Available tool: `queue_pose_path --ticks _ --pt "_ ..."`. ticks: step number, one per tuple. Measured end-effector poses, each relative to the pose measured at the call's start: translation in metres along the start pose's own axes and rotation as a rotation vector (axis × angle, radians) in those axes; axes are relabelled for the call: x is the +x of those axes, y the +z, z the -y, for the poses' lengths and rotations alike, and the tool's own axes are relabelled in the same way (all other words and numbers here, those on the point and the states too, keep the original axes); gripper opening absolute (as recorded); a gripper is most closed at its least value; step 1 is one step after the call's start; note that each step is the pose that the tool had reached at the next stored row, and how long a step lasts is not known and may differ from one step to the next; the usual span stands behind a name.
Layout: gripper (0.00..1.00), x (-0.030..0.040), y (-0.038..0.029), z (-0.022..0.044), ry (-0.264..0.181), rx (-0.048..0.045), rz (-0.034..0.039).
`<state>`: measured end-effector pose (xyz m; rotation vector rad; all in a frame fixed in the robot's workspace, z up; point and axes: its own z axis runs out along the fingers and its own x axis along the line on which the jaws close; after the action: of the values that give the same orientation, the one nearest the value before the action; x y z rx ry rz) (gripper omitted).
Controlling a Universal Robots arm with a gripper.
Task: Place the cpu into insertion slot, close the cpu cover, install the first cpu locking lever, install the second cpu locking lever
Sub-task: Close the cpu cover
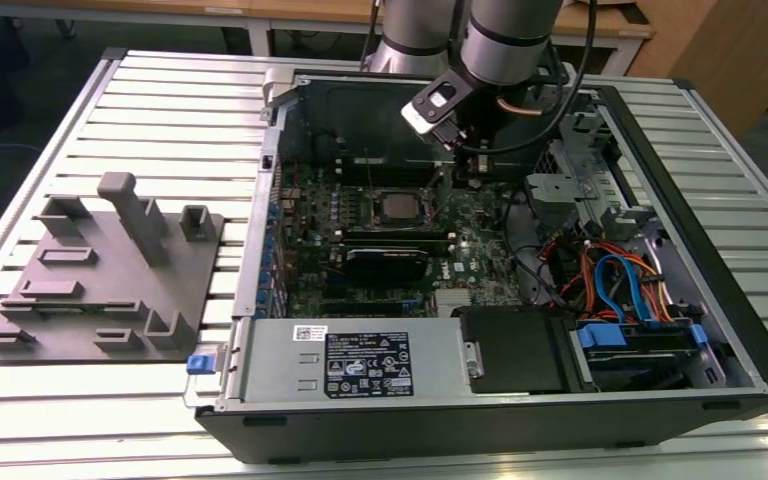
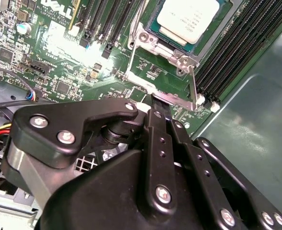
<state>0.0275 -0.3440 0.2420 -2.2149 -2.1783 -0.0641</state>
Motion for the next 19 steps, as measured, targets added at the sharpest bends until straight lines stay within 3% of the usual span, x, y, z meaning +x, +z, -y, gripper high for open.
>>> queue_pose_path --ticks 10,19 --pt "0.11 0.0000 0.0002 0.0021 0.000 0.0000 0.0000" --pt "0.11 -0.0001 0.0002 0.0081 0.000 0.0001 -0.0006"
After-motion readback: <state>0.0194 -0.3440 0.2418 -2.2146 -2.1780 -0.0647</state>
